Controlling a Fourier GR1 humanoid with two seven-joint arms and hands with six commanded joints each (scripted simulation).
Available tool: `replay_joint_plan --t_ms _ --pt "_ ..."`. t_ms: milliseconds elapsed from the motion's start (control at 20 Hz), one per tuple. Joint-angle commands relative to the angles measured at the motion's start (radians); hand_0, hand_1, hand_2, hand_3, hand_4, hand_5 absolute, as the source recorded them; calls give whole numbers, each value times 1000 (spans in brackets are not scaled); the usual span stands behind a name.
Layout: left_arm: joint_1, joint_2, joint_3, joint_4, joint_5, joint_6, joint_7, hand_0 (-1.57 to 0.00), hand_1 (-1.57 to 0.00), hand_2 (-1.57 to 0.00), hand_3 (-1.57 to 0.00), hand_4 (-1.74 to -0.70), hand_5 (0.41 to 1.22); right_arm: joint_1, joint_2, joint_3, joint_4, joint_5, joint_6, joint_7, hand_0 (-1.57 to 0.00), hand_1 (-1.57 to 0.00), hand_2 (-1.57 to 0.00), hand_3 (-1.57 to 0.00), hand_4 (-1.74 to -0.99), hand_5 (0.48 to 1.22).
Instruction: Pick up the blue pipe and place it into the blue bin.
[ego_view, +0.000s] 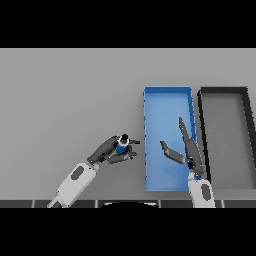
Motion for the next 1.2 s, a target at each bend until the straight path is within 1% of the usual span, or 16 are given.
replay_joint_plan --t_ms 0,50,150,250,350,400,500,550,700,800,850,900,950,1000,1100,1150 --pt "-6 -6 -1 -28 9 0 2 -1512 -1522 -1525 -1446 -1721 1201 6 -2 2 -2 4 0 -10 1 1 1 1 -1183 606" --pt "-18 -7 4 -41 23 -6 12 -1524 -1532 -1534 -1454 -1725 1205 4 1 4 -1 9 -3 -7 1 1 1 1 -1180 604" --pt "-32 -10 -4 -79 29 -8 43 -1541 -1546 -1547 -1469 -1731 1211 20 -16 -10 -11 -2 2 -26 1 1 1 1 -1164 602" --pt "-40 -12 -19 -112 21 -4 83 -1552 -1555 -1556 -1482 -1734 1214 27 -17 -13 -13 -4 1 -36 1 1 1 1 -1149 599" --pt "-43 0 -23 -148 24 -6 108 -1559 -1561 -1561 -1490 -1737 1217 13 -18 -10 -13 5 -2 -25 1 1 1 1 -1141 603" --pt "-40 5 -24 -167 28 -6 128 -1561 -1563 -1563 -1493 -1738 1218 26 -21 -8 -19 3 3 -45 1 1 1 1 -1136 604" --pt "-37 9 -33 -177 18 -6 154 -1565 -1566 -1566 -1496 -1739 1219 20 -23 -7 -29 4 3 -37 1 1 1 1 -1128 605" --pt "-41 5 -35 -174 12 -4 161 -1566 -1567 -1567 -1496 -1739 1219 17 -25 -8 -28 1 7 -30 1 1 1 1 -1127 605" --pt "-37 13 -26 -169 12 -8 167 -1568 -1569 -1569 -1495 -1740 1219 8 -36 -14 -15 -16 26 -15 1 1 1 1 -1178 605" --pt "-38 4 -29 -148 -1 -9 166 -1569 -1570 -1570 -1495 -1740 1219 7 -48 -25 -17 -39 44 -25 1 1 1 1 -1176 605" --pt "-47 -4 -27 -146 1 -9 173 -1570 -1570 -1570 -1495 -1741 1220 -9 -46 -22 -18 -60 63 -38 1 1 1 1 -1186 615" --pt "-41 -5 -35 -145 -12 -8 162 -1570 -1570 -1570 -1495 -1741 1220 -9 -56 -32 -28 -112 104 -59 1 1 1 1 -1196 622" --pt "-38 -4 -33 -148 -13 -6 164 -1570 -1570 -1570 -1496 -1741 1220 -8 -70 -44 -50 -202 171 -72 1 1 1 1 -1195 608" --pt "-36 2 -25 -155 -3 -12 159 -1570 -1570 -1570 -1497 -1741 1220 -22 -98 -57 -75 -282 228 -55 1 1 1 1 -1212 589" --pt "-40 -3 -27 -162 2 -16 171 -1571 -1571 -1571 -1495 -1741 1221 -52 -153 -47 -140 -389 316 6 1 1 1 1 -1256 558" --pt "-46 -4 -26 -158 -2 -17 173 -1571 -1571 -1571 -1494 -1741 1221 -82 -187 -44 -168 -442 352 48 1 1 1 1 -1282 537"
